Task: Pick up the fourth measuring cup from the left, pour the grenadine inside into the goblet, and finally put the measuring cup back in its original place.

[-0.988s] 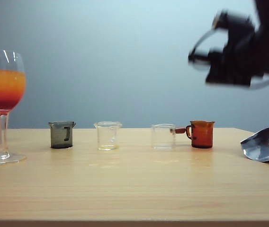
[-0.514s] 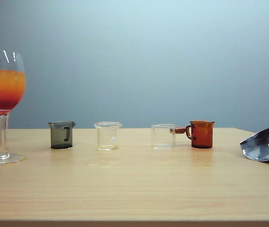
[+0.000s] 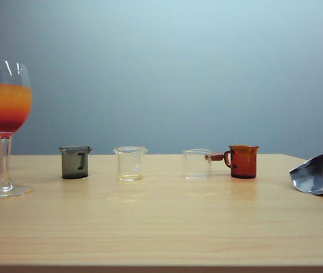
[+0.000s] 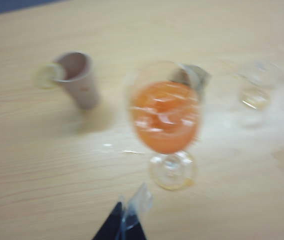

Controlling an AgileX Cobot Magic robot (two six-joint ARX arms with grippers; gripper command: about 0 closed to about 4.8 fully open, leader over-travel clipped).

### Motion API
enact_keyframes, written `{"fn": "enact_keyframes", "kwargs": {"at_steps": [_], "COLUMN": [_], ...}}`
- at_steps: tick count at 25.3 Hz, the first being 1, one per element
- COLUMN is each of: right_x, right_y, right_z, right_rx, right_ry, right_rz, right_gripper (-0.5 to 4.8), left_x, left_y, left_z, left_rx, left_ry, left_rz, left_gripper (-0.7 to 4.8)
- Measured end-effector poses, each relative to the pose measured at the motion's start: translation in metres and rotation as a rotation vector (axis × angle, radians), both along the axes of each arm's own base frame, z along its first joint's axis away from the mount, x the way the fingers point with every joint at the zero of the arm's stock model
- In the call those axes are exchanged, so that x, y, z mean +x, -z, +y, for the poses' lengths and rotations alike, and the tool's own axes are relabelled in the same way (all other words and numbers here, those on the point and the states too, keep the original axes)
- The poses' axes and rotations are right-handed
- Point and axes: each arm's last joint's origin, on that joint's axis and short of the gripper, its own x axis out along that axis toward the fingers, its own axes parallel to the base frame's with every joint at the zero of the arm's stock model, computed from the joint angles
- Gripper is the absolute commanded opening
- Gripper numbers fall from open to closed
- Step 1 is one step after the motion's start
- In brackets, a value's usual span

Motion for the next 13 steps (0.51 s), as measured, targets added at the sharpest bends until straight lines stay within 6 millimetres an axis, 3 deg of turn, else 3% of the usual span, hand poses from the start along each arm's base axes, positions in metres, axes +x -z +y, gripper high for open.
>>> {"fn": "enact_keyframes", "kwargs": {"at_steps": [6, 12, 13], "right_x": [0.012, 0.015, 0.015], "right_y": [0.049, 0.081, 0.080], "right_z": [0.002, 0.002, 0.002], "right_rx": [-0.009, -0.023, -0.023], "right_ry": [0.020, 0.028, 0.033], "right_rz": [0.021, 0.074, 0.072], "right_gripper": [-0.06, -0.05, -0.06], "left_x": [-0.019, -0.027, -0.029], "left_y": [0.010, 0.053, 0.072], "left_z": [0.017, 0.017, 0.017], "left_rx": [-0.009, -0.011, -0.010], "left_ry": [-0.175, -0.178, -0.176], "left_rz": [-0.095, -0.083, -0.063], "left_gripper": [-0.03, -0.02, -0.02]}}
